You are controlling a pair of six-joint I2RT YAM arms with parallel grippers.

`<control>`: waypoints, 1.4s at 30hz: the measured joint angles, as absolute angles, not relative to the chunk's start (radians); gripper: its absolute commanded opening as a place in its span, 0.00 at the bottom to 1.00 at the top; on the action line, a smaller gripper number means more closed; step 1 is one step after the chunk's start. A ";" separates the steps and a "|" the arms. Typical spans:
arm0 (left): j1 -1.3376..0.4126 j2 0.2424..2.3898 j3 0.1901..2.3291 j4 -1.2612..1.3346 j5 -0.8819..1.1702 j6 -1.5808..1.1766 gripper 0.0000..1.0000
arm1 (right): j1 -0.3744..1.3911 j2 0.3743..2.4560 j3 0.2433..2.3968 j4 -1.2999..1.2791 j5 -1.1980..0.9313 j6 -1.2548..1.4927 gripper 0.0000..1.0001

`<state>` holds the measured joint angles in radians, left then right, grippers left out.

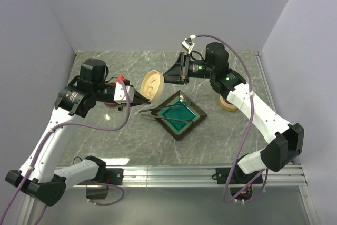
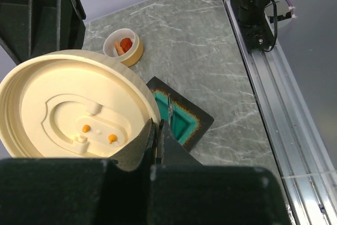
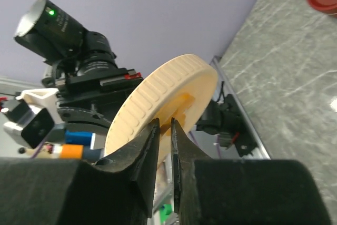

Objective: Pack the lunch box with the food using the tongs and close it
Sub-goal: Pass the lid of the lunch box from the left arm to the right

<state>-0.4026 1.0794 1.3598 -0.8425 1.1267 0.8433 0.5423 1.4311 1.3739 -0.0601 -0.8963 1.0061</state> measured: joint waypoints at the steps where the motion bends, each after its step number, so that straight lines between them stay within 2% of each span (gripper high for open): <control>1: -0.403 1.080 1.360 -0.843 1.126 0.842 0.00 | 0.542 1.431 1.379 -0.082 -0.891 0.982 0.19; 9: -0.405 1.097 1.374 -0.767 1.128 0.799 0.00 | 0.548 1.431 1.399 -0.271 -0.849 0.836 0.18; 16: -0.402 1.097 1.382 -0.621 1.161 0.687 0.00 | 0.542 1.431 1.392 -0.303 -0.875 0.817 0.29; 17: -0.399 1.097 1.382 -0.603 1.165 0.664 0.00 | 0.536 1.431 1.388 -0.295 -0.886 0.818 0.34; 20: -0.385 1.095 1.375 -0.511 1.184 0.555 0.00 | 0.499 1.428 1.368 -0.242 -0.914 0.814 0.43; 24: -0.346 1.071 1.294 -0.224 1.217 0.274 0.00 | 0.423 1.354 1.278 -0.125 -0.910 0.738 0.53; 30: -0.331 1.064 1.232 0.078 1.232 -0.038 0.00 | 0.395 1.243 1.274 -0.096 -0.889 0.453 0.56; 32: -0.331 1.063 1.232 0.141 1.234 -0.096 0.00 | 0.392 1.213 1.265 -0.076 -0.886 0.368 0.59; 38: -0.331 1.061 1.223 0.329 1.231 -0.272 0.00 | 0.382 1.059 1.024 0.177 -0.848 0.210 0.60; 42: -0.330 1.062 1.201 0.458 1.218 -0.396 0.00 | 0.448 1.013 0.928 0.368 -0.779 0.137 0.59</control>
